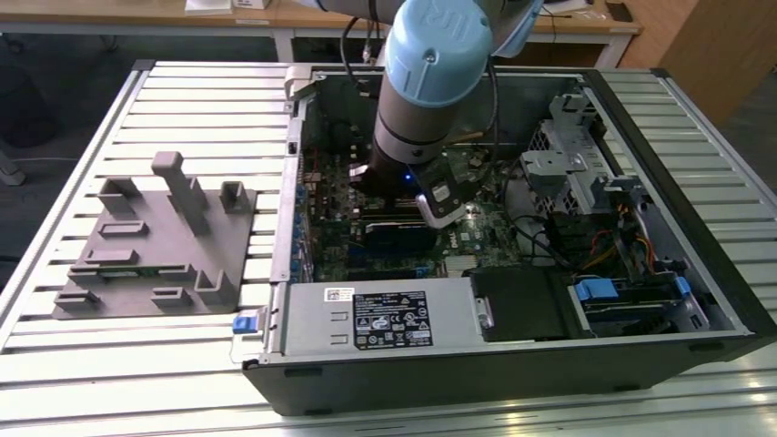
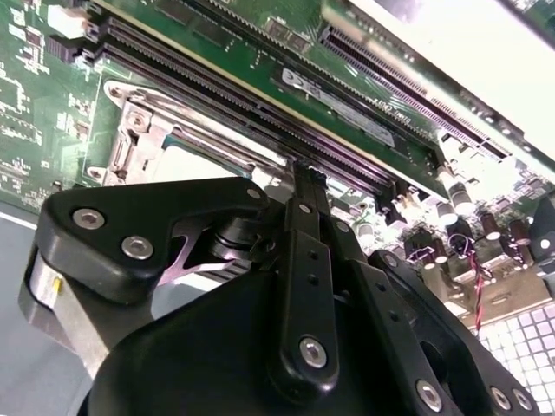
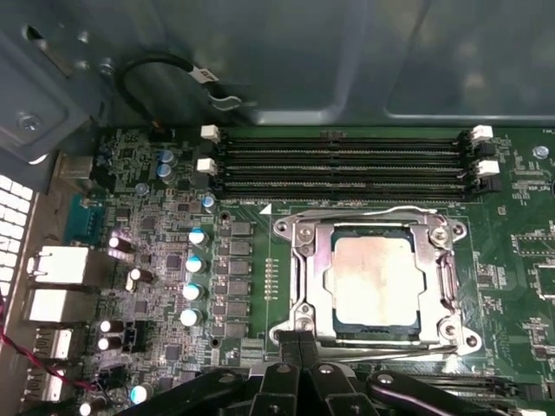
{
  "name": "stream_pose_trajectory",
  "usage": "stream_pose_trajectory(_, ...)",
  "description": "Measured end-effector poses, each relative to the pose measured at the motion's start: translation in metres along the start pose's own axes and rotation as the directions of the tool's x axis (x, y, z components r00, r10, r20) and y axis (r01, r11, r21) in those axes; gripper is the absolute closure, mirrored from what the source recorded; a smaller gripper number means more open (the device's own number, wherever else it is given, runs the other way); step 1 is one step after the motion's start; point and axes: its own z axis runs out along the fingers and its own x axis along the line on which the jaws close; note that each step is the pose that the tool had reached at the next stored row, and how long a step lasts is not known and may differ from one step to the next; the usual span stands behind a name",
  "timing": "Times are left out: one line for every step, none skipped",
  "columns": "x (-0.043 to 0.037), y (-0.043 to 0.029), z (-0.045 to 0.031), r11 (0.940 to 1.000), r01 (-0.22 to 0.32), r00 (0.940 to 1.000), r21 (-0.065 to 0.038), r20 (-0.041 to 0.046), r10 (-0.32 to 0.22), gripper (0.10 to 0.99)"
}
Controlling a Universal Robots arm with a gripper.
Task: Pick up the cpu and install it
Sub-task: 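Install the second cpu locking lever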
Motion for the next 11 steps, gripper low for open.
stream_pose_trajectory(0.0009,-0.0002,0.0001,1.0000,0.001,1.0000,-0.003,0.0006,-0.001,0.980)
stream_pose_trajectory(0.0014,-0.0004,0.0004,1.0000,0.001,1.0000,-0.006,0.0011,-0.001,0.980)
stream_pose_trajectory(0.0016,-0.0005,0.0007,1.0000,0.001,1.0000,-0.008,0.0016,-0.001,0.980)
stream_pose_trajectory(0.0016,-0.0007,0.0013,0.9999,0.002,1.0000,-0.010,0.0019,-0.002,0.980)
stream_pose_trajectory(0.0017,-0.0009,0.0018,0.9999,0.002,1.0000,-0.011,0.0022,-0.002,0.980)
stream_pose_trajectory(0.0018,-0.0011,0.0024,0.9999,0.002,1.0000,-0.013,0.0025,-0.002,0.980)
stream_pose_trajectory(0.0019,-0.0014,0.0031,0.9999,0.002,1.0000,-0.015,0.0029,-0.002,0.980)
stream_pose_trajectory(0.0021,-0.0016,0.0037,0.9998,0.003,1.0000,-0.018,0.0035,-0.003,0.980)
stream_pose_trajectory(0.0023,-0.0017,0.0042,0.9998,0.003,1.0000,-0.021,0.0039,-0.003,0.980)
stream_pose_trajectory(0.0024,-0.0018,0.0047,0.9997,0.003,1.0000,-0.023,0.0043,-0.003,0.980)
stream_pose_trajectory(0.0027,-0.0020,0.0050,0.9997,0.003,1.0000,-0.026,0.0044,-0.003,0.980)
